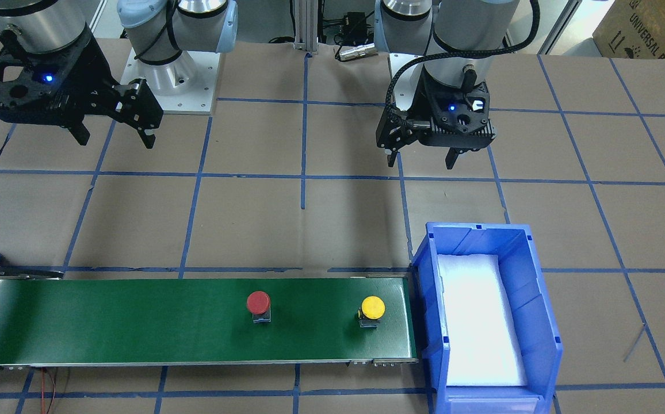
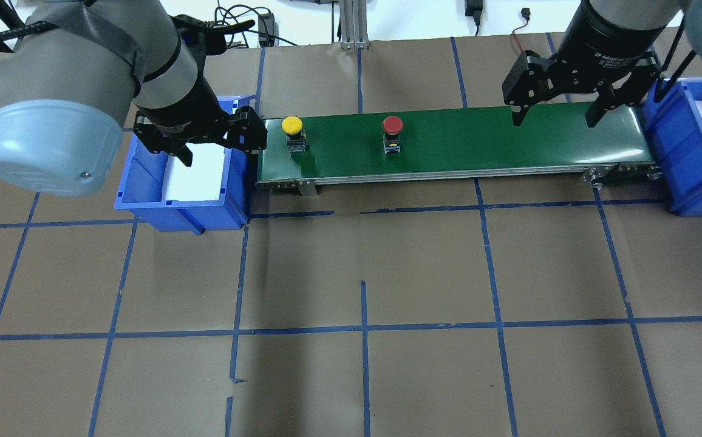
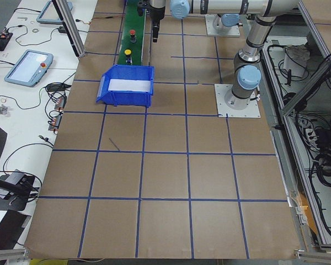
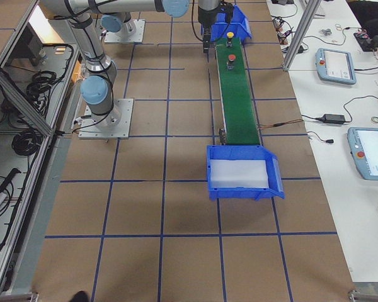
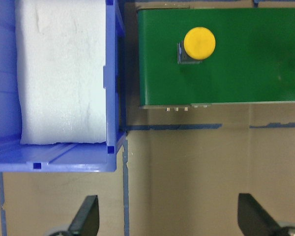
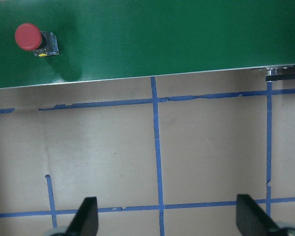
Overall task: Transport two buttons from left to right
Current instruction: 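Withdraw the left gripper above the bin while the conveyor carries the buttons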
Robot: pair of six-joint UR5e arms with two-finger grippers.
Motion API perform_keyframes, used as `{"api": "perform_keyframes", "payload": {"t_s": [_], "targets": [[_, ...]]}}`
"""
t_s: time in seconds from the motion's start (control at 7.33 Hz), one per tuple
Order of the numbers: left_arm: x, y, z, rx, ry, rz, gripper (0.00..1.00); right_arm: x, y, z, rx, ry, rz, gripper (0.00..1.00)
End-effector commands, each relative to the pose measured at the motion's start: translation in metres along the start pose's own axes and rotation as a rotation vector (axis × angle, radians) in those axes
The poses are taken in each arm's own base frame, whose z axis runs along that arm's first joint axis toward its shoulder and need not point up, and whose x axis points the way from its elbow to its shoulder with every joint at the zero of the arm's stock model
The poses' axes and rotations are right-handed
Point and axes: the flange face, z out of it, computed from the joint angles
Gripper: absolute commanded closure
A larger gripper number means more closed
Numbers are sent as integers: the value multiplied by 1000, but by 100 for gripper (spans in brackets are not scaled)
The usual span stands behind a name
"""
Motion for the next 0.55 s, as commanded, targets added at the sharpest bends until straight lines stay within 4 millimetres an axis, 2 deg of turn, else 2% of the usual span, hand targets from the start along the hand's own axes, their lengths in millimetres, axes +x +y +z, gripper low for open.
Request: {"api": "perform_keyframes", "payload": {"t_s": [0.0,0.14,0.27,0.41], "targets": [[-4,3,-8,19,9,-29,0,-1,-1,1,4,0,-1,0],[-4,5,-4,10,-7,-35,0,-1,-1,1,4,0,-1,0],[-11,3,-15,10,-7,-35,0,-1,0,2,0,-1,-1,0],[-23,2,-42,-78,-12,15,0,-1,0,2,-4,0,-1,0]]}}
